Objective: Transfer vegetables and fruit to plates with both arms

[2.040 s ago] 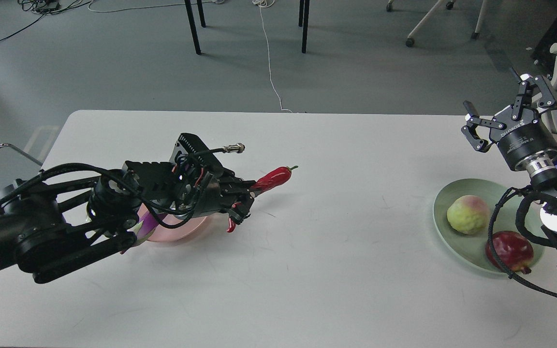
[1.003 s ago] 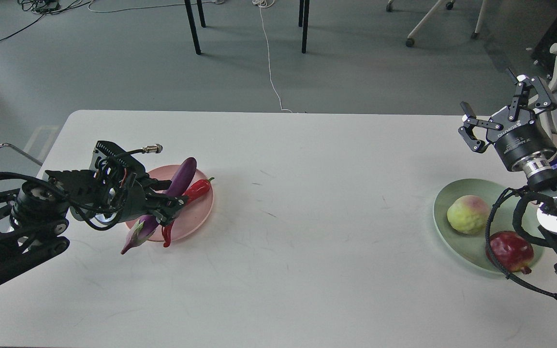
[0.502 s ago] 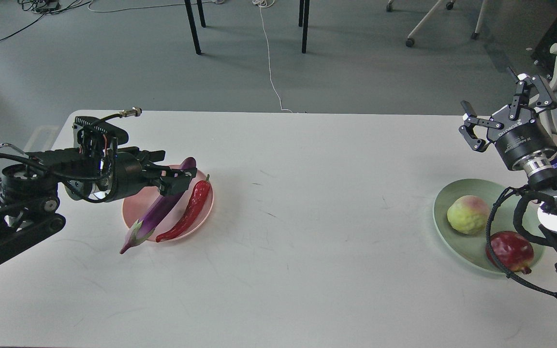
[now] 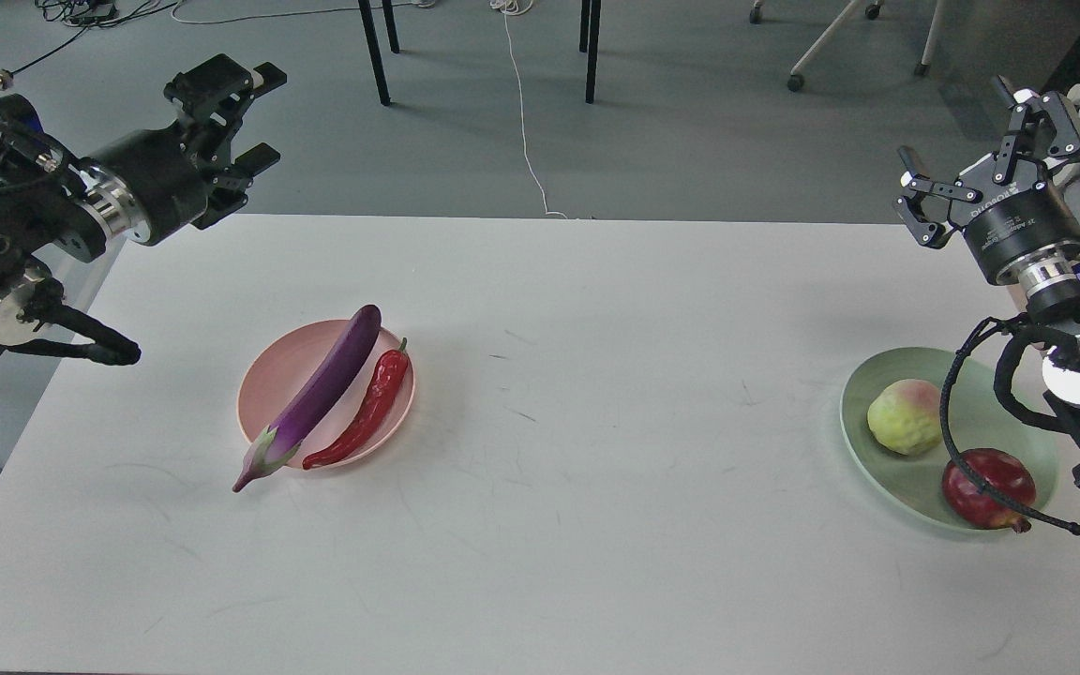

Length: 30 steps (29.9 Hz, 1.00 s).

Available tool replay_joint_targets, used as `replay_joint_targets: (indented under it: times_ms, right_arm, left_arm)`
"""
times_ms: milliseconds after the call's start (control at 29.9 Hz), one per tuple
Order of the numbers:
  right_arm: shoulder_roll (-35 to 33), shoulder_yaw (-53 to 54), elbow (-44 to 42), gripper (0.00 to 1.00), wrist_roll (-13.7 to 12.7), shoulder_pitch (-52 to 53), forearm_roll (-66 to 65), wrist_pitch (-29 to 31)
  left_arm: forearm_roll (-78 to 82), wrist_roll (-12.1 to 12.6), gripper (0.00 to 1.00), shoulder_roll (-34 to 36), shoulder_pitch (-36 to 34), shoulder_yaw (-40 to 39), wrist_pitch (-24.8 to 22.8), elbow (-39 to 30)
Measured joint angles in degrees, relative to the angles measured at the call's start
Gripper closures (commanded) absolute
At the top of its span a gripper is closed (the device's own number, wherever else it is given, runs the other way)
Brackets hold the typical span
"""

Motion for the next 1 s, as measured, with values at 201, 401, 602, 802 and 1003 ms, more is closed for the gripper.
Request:
replay_joint_targets:
  times_ms: [201,401,602,802,1003]
  right_arm:
    - [-0.1,3.4,0.0,0.02,-0.2,0.3,1.2,-0.1]
    - [0.1,4.3,0.0,0.01,-0.3,-0.1,11.2,0.1]
    - [1.6,4.8,-0.7,0.01,-0.5,-0.4,14.5,0.1]
    - [6.6,5.0,-4.3,0.01,-0.6,-0.5,16.5,0.5]
    - [7.9,3.8,-4.6,0.01,-0.6,-1.0,16.5,2.1]
  left_arm:
    - [-8.3,-2.5,0.02,-9.5,-0.2,-7.8,-0.3,11.5]
    - [-20.8,-2.9,0.02,-14.8,-0.7,-10.9,-0.6,18.8]
    - [-39.9,-2.9,0.02,-16.9,-0.3,-12.3,-2.5,23.2]
    - [-48.4,-2.9,0.02,-19.6,0.6,-12.6,-7.0,25.9]
    - [-48.6,-2.9,0.01,-21.3,3.0,-12.0,-8.1,26.1]
